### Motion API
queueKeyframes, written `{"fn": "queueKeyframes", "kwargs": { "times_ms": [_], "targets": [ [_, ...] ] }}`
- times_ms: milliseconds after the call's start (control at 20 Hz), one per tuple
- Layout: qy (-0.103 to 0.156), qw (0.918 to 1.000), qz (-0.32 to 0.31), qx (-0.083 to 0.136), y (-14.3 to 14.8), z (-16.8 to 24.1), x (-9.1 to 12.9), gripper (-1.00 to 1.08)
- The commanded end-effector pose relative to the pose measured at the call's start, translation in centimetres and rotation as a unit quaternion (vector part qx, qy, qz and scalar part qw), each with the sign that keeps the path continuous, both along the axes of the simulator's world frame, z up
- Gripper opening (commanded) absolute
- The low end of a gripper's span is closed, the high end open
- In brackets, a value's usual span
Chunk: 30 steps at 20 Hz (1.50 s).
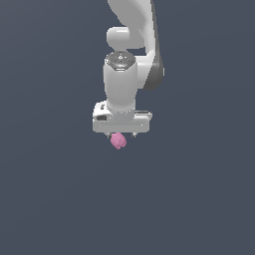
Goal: Pick up the object and move it to a goal position.
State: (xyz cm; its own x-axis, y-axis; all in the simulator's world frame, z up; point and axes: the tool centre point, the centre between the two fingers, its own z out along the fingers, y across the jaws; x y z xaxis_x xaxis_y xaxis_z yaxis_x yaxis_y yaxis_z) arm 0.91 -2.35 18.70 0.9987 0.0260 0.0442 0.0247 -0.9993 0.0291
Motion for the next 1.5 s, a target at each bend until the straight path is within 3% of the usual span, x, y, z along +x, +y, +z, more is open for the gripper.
{"fn": "queueKeyframes", "kwargs": {
  "times_ms": [0, 650, 1450],
  "targets": [
    [0.001, 1.0, 0.005, 0.0, -0.1, -0.2, -0.1, 1.0],
    [0.011, 0.9959, 0.09, 0.001, -1.2, -3.7, -2.6, 1.0],
    [0.024, 0.974, 0.225, 0.007, -2.5, -8.8, -7.2, 1.0]
  ]
}}
